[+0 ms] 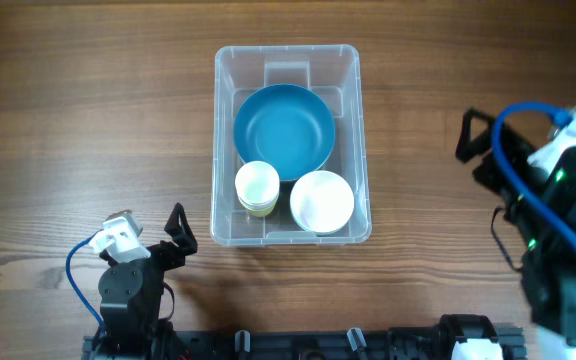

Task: Pack container

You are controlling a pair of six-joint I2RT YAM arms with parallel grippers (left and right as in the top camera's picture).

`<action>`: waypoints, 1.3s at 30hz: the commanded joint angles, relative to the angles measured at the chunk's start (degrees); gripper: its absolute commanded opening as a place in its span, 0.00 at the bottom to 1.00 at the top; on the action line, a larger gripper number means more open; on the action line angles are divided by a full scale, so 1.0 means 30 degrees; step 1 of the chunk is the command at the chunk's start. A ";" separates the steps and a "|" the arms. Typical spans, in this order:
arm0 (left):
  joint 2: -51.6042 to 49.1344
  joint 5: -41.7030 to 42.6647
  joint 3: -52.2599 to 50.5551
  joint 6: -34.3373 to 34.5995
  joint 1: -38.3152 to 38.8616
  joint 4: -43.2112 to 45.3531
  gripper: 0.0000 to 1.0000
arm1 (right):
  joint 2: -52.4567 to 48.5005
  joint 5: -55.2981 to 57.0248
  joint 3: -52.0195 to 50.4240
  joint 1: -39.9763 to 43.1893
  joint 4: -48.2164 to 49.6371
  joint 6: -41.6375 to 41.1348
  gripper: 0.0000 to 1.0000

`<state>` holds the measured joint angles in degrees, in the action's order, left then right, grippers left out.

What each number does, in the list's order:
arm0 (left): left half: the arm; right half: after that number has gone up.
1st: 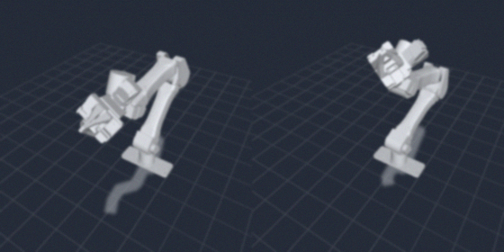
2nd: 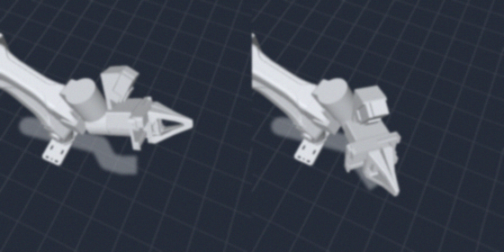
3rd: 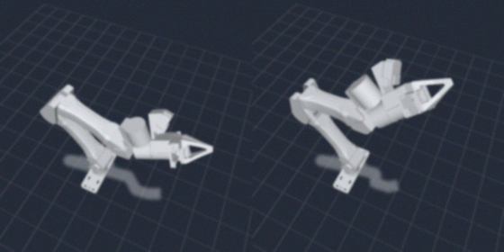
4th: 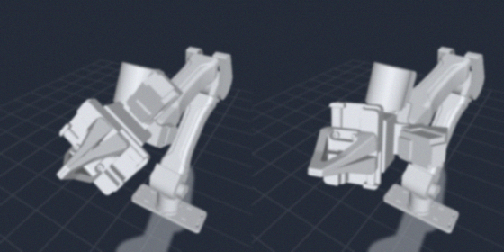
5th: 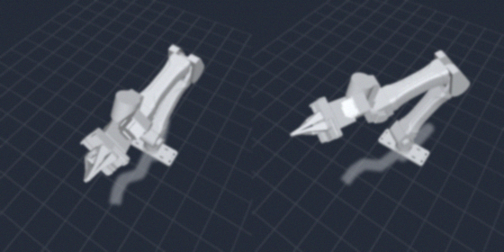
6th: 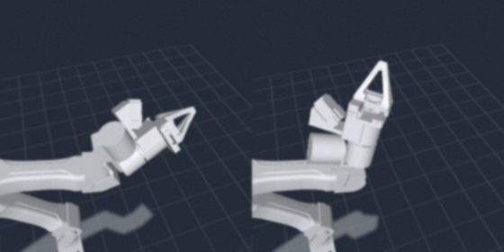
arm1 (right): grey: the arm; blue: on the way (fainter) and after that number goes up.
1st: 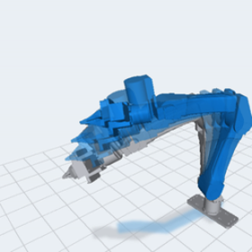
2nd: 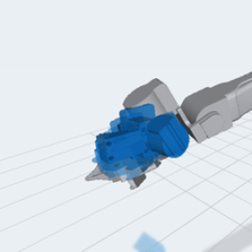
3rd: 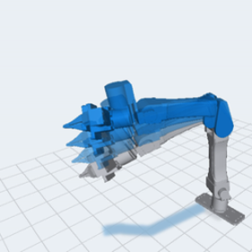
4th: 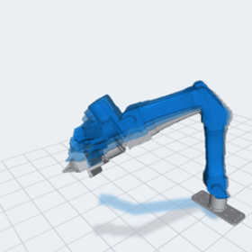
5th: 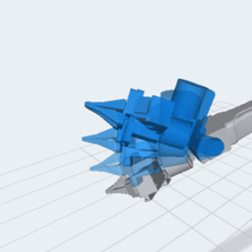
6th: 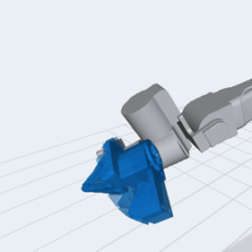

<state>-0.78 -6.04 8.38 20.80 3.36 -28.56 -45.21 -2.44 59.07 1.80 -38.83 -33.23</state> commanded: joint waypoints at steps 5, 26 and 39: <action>0.0131 0.0291 -0.0131 -0.0299 -0.0124 0.0029 1.00 | 0.6382 -0.2091 -0.8976 -0.0117 0.6528 0.8517 1.00; 0.0131 0.0291 -0.0131 -0.0299 -0.0124 0.0029 1.00 | 1.5001 -0.2004 -1.7558 -0.0095 0.7315 1.0076 1.00; 0.0131 0.0299 -0.0131 -0.0299 -0.0124 0.0029 1.00 | 1.4877 -0.2004 -1.7558 -0.0095 0.7300 1.0076 1.00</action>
<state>-0.80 -6.04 8.19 20.80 3.36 -28.67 -1.15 -7.53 6.76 1.80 -17.26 -3.70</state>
